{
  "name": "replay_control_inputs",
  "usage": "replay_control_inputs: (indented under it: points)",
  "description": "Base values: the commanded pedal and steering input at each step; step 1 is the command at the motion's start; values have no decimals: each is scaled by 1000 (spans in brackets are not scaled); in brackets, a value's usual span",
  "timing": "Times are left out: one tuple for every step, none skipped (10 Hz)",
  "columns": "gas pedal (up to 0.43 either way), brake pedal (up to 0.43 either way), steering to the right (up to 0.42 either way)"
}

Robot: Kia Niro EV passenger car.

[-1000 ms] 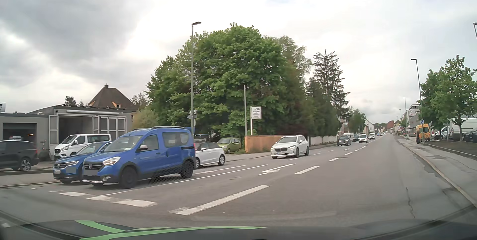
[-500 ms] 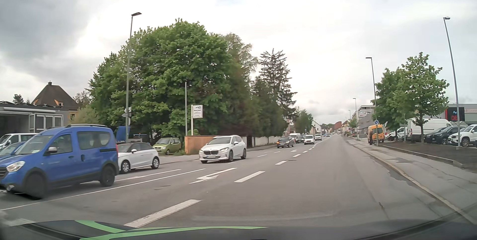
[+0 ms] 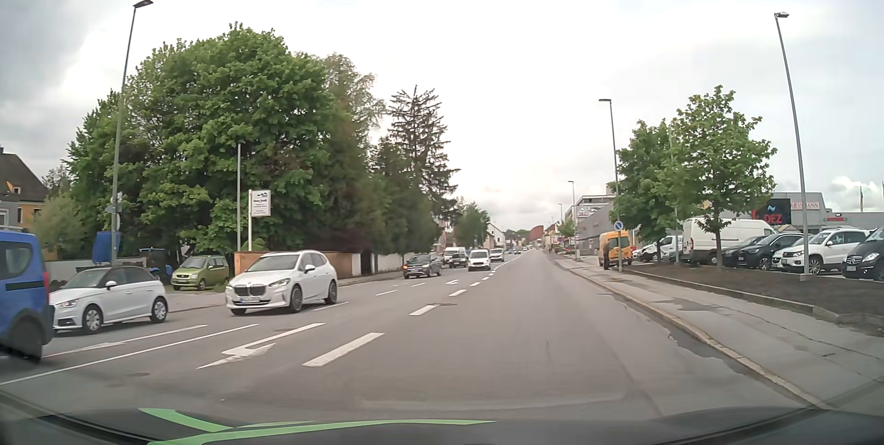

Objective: Follow the waypoints while adhering to traffic rules and regulations

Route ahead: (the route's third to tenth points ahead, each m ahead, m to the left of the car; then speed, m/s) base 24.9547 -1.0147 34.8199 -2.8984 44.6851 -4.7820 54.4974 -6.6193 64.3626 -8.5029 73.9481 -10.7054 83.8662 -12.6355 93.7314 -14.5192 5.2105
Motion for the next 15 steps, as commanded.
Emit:
replay_control_inputs:
  points:
    - [378,0,206]
    - [390,0,184]
    - [390,0,158]
    - [390,0,135]
    - [398,0,112]
    - [398,0,96]
    - [398,0,79]
    - [409,0,67]
    - [409,0,54]
    - [409,0,41]
    - [409,0,27]
    - [409,0,18]
    - [409,0,13]
    - [409,0,9]
    - [409,0,4]
